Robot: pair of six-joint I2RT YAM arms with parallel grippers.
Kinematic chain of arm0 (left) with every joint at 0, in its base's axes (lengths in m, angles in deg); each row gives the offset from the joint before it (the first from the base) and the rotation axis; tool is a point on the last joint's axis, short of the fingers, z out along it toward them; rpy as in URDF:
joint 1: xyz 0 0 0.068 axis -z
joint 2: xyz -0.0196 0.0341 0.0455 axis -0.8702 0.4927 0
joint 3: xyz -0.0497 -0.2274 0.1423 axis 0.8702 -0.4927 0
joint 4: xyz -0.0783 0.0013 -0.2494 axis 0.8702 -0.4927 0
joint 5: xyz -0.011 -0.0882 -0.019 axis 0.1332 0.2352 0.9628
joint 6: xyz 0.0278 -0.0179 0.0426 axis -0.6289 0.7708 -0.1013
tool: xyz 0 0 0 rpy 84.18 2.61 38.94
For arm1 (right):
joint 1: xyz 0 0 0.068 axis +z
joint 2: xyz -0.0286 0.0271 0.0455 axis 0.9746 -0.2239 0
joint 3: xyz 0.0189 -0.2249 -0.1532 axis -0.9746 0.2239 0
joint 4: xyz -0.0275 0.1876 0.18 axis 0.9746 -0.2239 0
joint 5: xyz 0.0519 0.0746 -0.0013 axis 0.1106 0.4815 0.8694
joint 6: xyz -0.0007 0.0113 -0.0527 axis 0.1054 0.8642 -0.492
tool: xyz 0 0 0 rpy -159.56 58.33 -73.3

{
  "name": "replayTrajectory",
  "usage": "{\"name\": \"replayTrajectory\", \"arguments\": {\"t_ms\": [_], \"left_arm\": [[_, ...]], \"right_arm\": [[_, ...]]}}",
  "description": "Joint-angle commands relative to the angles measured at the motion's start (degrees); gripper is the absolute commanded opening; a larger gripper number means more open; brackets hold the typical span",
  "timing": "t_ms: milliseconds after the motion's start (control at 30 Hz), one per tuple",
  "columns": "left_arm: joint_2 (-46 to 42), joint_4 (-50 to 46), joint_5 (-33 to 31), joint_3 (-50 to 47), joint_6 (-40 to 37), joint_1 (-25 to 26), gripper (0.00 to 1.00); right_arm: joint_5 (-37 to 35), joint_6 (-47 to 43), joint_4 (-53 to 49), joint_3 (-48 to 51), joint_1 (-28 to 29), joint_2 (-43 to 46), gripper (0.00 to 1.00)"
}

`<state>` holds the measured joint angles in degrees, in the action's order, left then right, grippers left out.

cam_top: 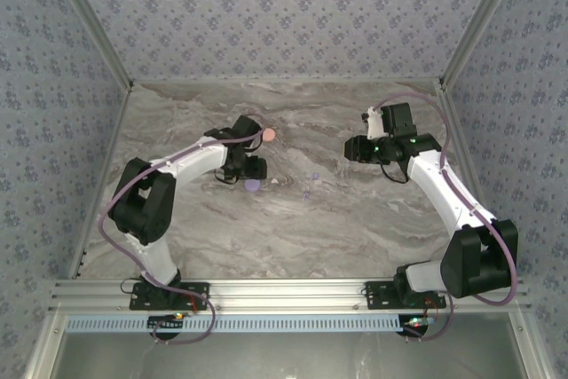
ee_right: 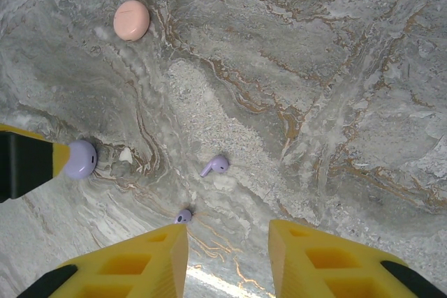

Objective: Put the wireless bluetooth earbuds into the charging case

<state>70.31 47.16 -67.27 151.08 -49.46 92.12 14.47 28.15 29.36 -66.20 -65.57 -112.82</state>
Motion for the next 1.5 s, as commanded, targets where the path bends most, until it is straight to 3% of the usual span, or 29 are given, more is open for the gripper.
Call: {"name": "replayTrajectory", "arguments": {"t_ms": [0, 467, 800, 1167, 1467], "left_arm": [[1.53, 0.79, 1.93, -0.20, 0.51, 0.61, 0.70], [6.00, 0.17, 2.03, -0.05, 0.75, 1.05, 0.67], [7.75, -1.41, -0.76, 2.58, -0.84, 2.30, 0.55], [12.69, -0.39, -0.55, 12.36, -14.22, 2.99, 0.52], [21.68, -4.49, 5.05, 25.86, -26.28, 4.09, 0.52]], "right_arm": [[-0.79, -0.01, -1.68, 0.28, 0.16, 0.46, 0.37], [-0.87, -0.05, -1.72, 0.44, 0.12, 0.41, 0.38], [-1.05, -0.12, -1.89, 0.51, 0.10, 0.39, 0.38], [-1.58, -0.04, -1.98, 1.41, 0.11, 0.65, 0.38], [-2.19, 0.32, -2.11, 2.29, 0.10, 0.69, 0.39]]}}
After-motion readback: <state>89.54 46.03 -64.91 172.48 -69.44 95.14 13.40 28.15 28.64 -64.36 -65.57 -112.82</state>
